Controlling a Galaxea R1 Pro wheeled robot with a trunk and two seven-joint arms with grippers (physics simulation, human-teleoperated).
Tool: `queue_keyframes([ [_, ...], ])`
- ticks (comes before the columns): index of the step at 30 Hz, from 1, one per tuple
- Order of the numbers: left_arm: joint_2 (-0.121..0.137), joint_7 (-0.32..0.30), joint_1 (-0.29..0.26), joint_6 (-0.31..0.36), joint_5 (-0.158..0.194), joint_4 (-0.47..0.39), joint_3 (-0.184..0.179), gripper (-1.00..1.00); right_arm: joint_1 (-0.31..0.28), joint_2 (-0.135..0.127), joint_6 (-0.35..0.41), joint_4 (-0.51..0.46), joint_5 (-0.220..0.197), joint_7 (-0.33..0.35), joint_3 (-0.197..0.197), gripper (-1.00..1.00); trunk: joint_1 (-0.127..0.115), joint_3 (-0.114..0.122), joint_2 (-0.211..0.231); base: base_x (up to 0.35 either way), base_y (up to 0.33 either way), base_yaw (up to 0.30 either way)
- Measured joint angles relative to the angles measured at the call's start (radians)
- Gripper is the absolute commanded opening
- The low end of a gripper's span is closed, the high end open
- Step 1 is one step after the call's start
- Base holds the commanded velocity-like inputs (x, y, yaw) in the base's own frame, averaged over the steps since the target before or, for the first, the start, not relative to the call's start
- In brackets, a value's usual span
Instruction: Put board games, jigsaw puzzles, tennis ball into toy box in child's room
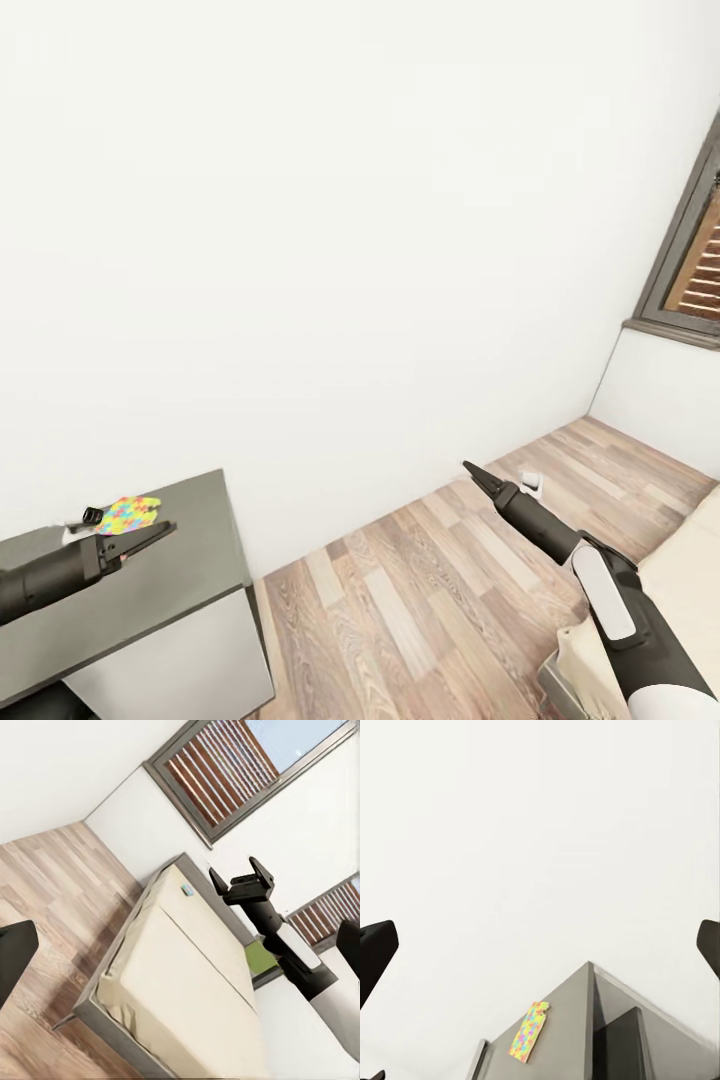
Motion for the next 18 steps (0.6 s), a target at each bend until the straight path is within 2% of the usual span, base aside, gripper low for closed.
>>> queue_keyframes([
  [18, 0.0, 0.0, 0.0, 0.0, -0.001, 0.0, 0.0, 1.0, 0.0, 0.0, 0.0, 0.0, 0.0, 0.0, 0.0, 1.0, 0.0, 0.0, 0.0, 0.0, 0.0, -0.276],
])
